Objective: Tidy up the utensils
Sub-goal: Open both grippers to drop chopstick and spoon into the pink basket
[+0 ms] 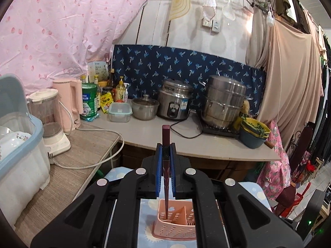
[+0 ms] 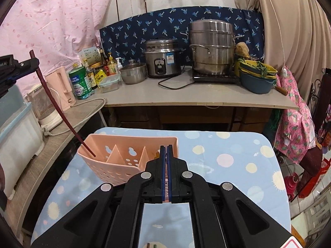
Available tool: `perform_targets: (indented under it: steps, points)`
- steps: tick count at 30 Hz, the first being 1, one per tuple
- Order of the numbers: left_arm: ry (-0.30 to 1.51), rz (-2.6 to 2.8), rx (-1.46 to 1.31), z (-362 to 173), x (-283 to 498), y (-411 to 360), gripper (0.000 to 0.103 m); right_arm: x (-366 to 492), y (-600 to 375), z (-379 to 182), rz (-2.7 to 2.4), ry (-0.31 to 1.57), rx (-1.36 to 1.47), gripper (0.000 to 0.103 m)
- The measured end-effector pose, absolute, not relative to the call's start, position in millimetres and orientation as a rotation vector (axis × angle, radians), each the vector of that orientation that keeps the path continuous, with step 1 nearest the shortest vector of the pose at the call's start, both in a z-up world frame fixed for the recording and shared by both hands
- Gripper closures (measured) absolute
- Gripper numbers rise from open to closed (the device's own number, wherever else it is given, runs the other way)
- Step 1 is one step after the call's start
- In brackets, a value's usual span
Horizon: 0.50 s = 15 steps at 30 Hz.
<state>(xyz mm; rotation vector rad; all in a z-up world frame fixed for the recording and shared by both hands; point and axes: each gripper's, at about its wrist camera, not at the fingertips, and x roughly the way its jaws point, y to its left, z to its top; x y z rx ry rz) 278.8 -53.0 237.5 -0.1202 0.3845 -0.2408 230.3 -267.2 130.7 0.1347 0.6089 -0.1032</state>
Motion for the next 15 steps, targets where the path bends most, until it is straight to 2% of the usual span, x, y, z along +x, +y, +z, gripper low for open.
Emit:
perform_targets:
  steps: [4,6,8,15]
  points:
    - [0.409,-0.229,-0.101,219,285,-55,0.096,235,-268,121,-0.118,0.619,0.127,0.101]
    - [0.408,-0.22,-0.095,213,282,-54,0.091,232,-268,121,-0.121,0.615,0.128,0.098]
    - [0.417,-0.208,-0.092,209,280,-52,0.067,229,-268,120,-0.122,0.614,0.135,0.095]
    - [0.448,-0.205,-0.06,197,254,-40,0.06,204,-264,124,-0.102,0.61,0.147,0.085]
